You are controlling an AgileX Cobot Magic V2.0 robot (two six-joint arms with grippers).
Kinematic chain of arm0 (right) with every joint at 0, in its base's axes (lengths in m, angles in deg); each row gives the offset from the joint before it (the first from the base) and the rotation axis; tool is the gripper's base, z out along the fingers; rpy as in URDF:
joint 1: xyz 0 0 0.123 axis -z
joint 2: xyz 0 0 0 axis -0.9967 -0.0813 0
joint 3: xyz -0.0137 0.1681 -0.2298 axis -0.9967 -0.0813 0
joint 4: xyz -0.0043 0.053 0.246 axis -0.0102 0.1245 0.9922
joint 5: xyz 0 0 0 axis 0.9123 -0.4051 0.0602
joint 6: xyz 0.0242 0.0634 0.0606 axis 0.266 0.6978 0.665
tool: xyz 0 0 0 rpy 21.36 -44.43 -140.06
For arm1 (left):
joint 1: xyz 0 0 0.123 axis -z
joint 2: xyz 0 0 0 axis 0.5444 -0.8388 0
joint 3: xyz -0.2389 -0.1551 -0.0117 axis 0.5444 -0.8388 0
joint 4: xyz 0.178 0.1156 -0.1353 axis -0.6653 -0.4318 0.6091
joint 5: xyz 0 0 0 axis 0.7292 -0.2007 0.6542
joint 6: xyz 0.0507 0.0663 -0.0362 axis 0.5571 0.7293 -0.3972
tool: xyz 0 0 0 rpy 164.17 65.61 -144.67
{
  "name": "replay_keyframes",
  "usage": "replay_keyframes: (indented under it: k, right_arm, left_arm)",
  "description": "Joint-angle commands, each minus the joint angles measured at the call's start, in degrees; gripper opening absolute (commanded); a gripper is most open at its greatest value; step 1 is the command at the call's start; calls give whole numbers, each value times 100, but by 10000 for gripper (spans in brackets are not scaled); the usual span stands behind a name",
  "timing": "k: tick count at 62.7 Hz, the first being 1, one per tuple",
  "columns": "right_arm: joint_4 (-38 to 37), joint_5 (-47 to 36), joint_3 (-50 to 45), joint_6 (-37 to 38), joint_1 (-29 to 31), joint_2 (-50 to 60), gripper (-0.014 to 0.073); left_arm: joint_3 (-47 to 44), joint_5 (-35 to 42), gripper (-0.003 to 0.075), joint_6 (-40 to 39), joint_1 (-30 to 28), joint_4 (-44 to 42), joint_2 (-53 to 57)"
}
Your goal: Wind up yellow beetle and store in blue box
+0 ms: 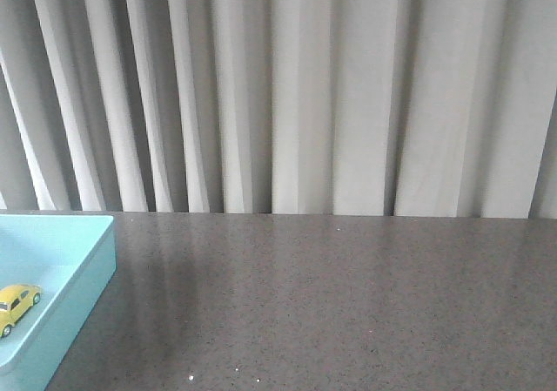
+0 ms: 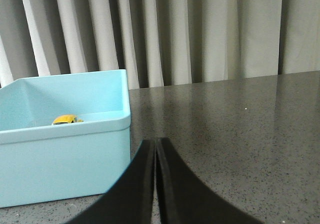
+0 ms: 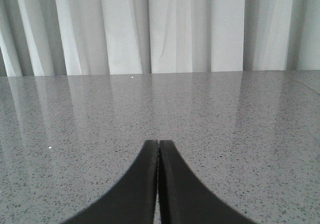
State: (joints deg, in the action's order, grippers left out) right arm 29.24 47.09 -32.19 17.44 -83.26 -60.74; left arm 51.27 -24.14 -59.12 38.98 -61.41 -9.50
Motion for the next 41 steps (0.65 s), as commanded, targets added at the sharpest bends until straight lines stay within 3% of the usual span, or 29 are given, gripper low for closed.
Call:
replay_keyframes:
  k: [1, 41]
  right_arm:
    - [2, -391, -23, -34, 29, 54, -7]
    - [2, -391, -23, -34, 29, 54, -7]
  left_arm:
    - [43, 430, -5, -10, -19, 12, 85]
    - [43, 430, -5, -10, -19, 12, 85]
